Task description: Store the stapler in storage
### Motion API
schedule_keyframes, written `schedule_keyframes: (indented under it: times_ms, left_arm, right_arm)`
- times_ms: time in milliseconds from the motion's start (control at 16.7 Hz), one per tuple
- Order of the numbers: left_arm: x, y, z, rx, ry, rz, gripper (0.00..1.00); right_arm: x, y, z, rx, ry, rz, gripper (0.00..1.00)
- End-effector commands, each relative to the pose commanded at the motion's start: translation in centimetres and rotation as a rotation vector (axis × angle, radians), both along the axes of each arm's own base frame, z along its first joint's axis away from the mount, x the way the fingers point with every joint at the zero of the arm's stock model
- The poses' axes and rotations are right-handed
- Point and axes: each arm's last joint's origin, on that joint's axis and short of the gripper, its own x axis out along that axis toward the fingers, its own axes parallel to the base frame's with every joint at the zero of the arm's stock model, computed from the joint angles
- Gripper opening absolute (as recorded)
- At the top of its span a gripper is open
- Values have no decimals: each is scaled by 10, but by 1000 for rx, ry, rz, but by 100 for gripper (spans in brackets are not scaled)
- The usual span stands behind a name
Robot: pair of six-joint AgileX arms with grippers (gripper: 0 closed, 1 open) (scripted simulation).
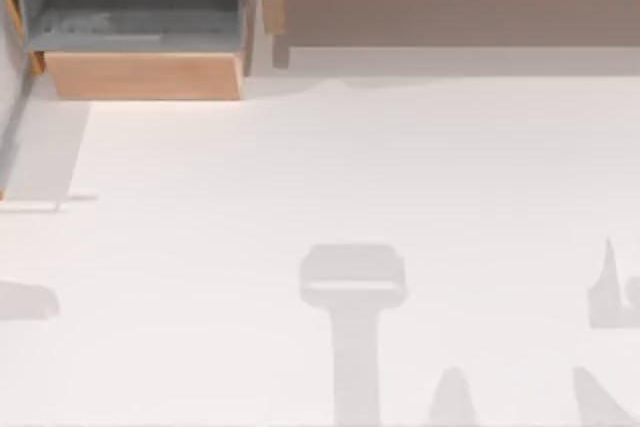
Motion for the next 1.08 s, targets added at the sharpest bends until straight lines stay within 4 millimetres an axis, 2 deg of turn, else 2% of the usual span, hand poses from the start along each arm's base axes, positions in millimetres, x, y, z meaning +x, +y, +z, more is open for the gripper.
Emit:
schedule_keyframes:
  times_ms: [120,240,660,960,1080]
  left_arm:
    - [0,0,-4,-16,17,2,0]
    - [9,1,-5,-17,18,-1,0]
    - [61,-1,-4,-16,16,3,0]
    - [61,0,-6,-22,24,5,0]
    - [71,0,-8,-24,32,4,0]
  right_arm:
    - [0,0,0,0,0,0,100]
    - [0,0,0,0,0,0,100]
    - [0,0,0,0,0,0,100]
    - [0,0,0,0,0,0,100]
    - [0,0,0,0,0,0,100]
